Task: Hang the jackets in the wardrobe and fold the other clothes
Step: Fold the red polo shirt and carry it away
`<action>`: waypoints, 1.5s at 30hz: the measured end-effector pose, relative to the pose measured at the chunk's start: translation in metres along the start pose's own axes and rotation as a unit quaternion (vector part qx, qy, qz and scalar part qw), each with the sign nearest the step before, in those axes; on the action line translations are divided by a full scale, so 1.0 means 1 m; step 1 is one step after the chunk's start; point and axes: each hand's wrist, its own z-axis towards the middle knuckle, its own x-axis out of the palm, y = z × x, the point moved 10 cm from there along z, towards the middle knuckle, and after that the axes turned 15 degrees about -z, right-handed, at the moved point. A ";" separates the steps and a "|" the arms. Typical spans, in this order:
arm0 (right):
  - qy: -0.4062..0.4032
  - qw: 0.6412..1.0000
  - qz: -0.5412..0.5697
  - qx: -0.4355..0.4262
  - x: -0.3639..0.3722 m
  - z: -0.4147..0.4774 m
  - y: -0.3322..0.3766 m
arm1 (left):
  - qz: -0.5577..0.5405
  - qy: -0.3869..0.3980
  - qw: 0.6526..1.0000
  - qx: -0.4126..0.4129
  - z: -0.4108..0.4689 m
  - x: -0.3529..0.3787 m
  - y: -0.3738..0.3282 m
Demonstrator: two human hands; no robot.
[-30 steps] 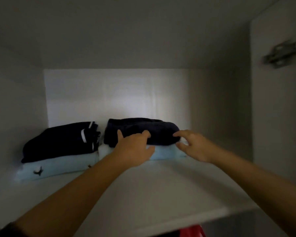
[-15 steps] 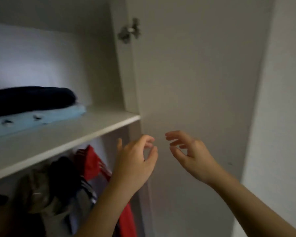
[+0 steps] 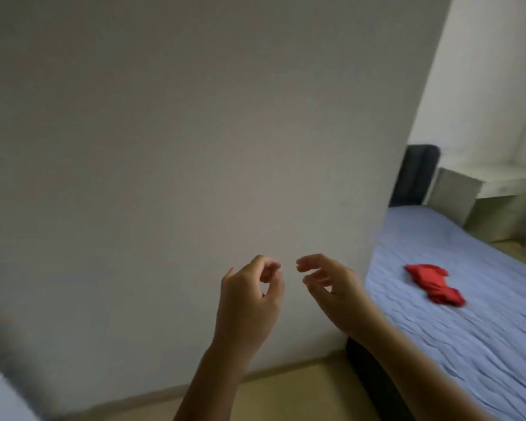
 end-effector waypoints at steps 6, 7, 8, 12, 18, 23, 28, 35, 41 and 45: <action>-0.025 0.991 -0.039 0.129 -0.052 0.009 -0.170 | -0.059 0.150 0.987 0.016 0.061 0.190 0.004; -0.025 0.988 -0.044 0.149 -0.058 0.012 -0.197 | -0.066 0.170 0.983 0.017 0.071 0.219 0.007; -0.026 0.984 -0.051 0.169 -0.064 0.016 -0.223 | -0.074 0.188 0.979 0.016 0.084 0.248 0.009; -0.063 0.967 -0.088 0.230 -0.099 0.040 -0.321 | -0.105 0.257 0.960 0.033 0.139 0.363 0.016; -0.100 0.933 -0.125 0.323 -0.149 0.057 -0.447 | -0.124 0.350 0.926 0.073 0.207 0.515 0.002; -0.119 0.899 -0.134 0.398 -0.178 0.040 -0.545 | -0.134 0.409 0.900 0.065 0.221 0.626 0.005; -0.122 0.880 -0.112 0.445 -0.191 0.031 -0.645 | -0.131 0.442 0.887 0.037 0.226 0.733 0.030; -0.094 0.853 -0.077 0.507 -0.161 0.028 -0.841 | -0.116 0.462 0.877 -0.057 0.233 0.908 0.126; 0.030 0.813 -0.074 0.577 -0.024 -0.020 -1.024 | 0.012 0.535 0.835 -0.131 0.187 1.063 0.312; 0.106 0.786 -0.091 0.603 0.076 -0.048 -1.121 | 0.101 0.574 0.802 -0.131 0.161 1.144 0.439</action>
